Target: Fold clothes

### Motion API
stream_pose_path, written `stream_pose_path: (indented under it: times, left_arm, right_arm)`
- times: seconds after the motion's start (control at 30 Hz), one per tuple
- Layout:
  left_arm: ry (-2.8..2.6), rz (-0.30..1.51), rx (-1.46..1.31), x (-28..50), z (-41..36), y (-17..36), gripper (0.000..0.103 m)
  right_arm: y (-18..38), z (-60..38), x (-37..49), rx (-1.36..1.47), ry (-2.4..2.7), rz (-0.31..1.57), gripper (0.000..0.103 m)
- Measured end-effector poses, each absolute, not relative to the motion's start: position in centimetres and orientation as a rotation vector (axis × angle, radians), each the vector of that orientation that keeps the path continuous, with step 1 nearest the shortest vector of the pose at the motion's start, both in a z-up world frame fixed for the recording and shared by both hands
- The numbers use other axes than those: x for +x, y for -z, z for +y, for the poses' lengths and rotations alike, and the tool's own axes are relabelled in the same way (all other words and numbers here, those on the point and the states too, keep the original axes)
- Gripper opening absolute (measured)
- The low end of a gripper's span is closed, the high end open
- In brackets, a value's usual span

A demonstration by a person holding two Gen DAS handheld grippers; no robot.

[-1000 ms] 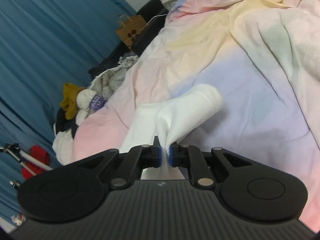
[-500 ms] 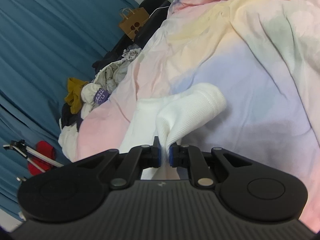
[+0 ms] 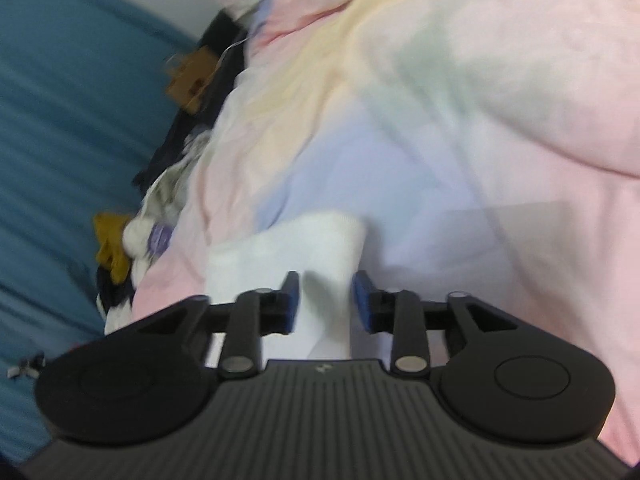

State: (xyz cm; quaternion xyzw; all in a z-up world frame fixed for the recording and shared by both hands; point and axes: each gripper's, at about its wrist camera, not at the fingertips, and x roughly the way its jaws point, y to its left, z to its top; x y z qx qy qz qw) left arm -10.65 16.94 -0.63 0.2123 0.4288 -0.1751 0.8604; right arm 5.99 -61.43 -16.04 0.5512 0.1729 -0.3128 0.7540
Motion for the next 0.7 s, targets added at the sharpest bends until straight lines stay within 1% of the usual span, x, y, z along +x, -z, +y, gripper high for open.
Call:
stream_pose_path:
  times: [0.03,0.07,0.13,0.2,0.3,0.33,0.43,0.47,0.5,0.53,0.57,0.6,0.7]
  left_arm:
    - [0.369,0.885,0.419,-10.2,17.0,0.1,0.030]
    - [0.371,0.871,0.393,-9.7,17.0,-0.4,0.034]
    - [0.379,0.806,0.356,-9.2,16.6,-2.0,0.054]
    - [0.386,0.734,0.324,-8.4,15.6,-3.5,0.061]
    - [0.379,0.684,0.292,-7.0,12.9,-4.3,0.063]
    - [0.363,0.677,0.278,-6.4,11.8,-4.2,0.066]
    - [0.325,0.679,0.203,-4.1,8.7,-3.2,0.067]
    - [0.321,0.680,0.178,-3.1,7.8,-2.5,0.067]
    - [0.318,0.679,0.155,-2.3,6.8,-1.8,0.067]
    - [0.314,0.678,0.131,-1.4,5.9,-1.2,0.067]
    - [0.306,0.671,0.109,-0.7,4.8,-0.5,0.068]
    - [0.295,0.672,0.088,0.3,3.9,0.2,0.069]
    - [0.268,0.679,-0.001,3.4,1.6,2.5,0.069]
  right_arm:
    - [16.2,-61.6,5.4,1.225,0.692,0.365,0.048]
    - [16.3,-61.7,5.3,1.237,0.691,0.360,0.050]
    - [16.5,-61.9,5.0,1.259,0.688,0.349,0.051]
    - [16.7,-61.9,5.3,1.254,0.661,0.349,0.050]
    - [17.0,-61.5,7.3,1.190,0.606,0.397,0.050]
    - [17.2,-61.3,8.0,1.155,0.604,0.416,0.050]
    - [17.5,-60.5,10.1,1.031,0.587,0.466,0.049]
    - [17.5,-60.2,10.5,0.993,0.585,0.473,0.048]
    - [17.4,-59.9,11.0,0.955,0.583,0.479,0.040]
    - [17.4,-59.6,11.3,0.919,0.580,0.484,0.026]
    - [17.2,-59.4,11.4,0.909,0.576,0.481,0.020]
    - [16.8,-59.2,11.4,0.897,0.577,0.467,0.015]
    - [15.0,-58.6,11.0,0.837,0.591,0.389,0.009]
